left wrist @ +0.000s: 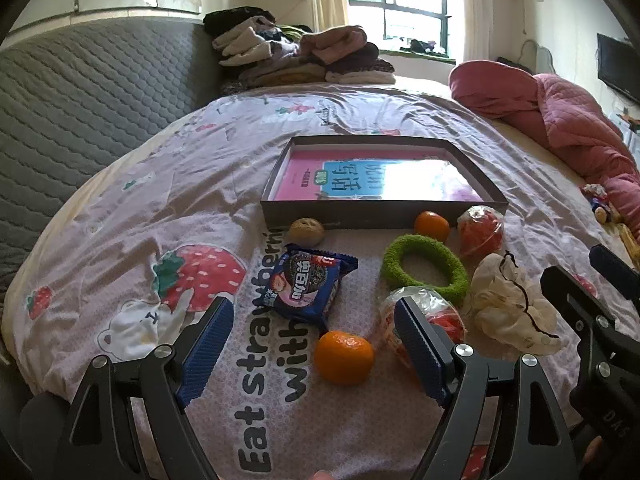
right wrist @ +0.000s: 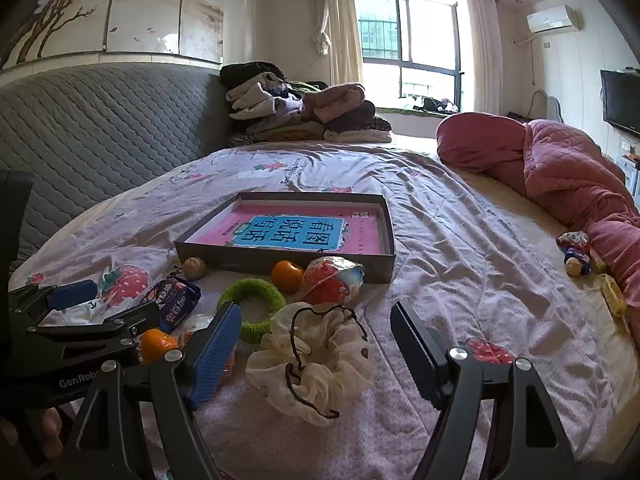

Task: Organize objects
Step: 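Move the left tool toward the mandarin orange while the right tool approaches the cream cloth scrunchie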

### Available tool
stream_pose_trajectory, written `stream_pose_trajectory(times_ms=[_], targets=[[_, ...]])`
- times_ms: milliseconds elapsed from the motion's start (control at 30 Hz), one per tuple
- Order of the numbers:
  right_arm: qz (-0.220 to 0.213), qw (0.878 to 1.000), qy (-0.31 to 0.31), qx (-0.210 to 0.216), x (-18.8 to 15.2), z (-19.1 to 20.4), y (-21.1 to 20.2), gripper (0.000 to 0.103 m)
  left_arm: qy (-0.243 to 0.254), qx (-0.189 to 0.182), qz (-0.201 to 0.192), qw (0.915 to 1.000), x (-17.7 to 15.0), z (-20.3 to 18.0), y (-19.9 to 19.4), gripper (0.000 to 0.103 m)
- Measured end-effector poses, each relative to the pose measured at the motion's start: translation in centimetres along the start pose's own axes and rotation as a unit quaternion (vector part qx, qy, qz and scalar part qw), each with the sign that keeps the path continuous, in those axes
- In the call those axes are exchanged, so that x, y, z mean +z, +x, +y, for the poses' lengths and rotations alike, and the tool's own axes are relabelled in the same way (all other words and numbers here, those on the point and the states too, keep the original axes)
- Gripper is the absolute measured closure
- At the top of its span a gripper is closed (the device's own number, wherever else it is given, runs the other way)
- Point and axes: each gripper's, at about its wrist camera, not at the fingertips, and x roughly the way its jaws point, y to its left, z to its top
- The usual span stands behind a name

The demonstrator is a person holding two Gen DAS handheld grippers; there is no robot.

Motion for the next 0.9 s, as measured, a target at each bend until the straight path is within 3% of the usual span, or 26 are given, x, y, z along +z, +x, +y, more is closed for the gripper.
stream_pose_trajectory(times_ms=[900], targets=[[-0.021,1.000,-0.010,-0.010,0.2,0.1,-0.8,0.027,0.001,0.005,-0.019,0.9998,0.2,0.7,-1.3,0.020]])
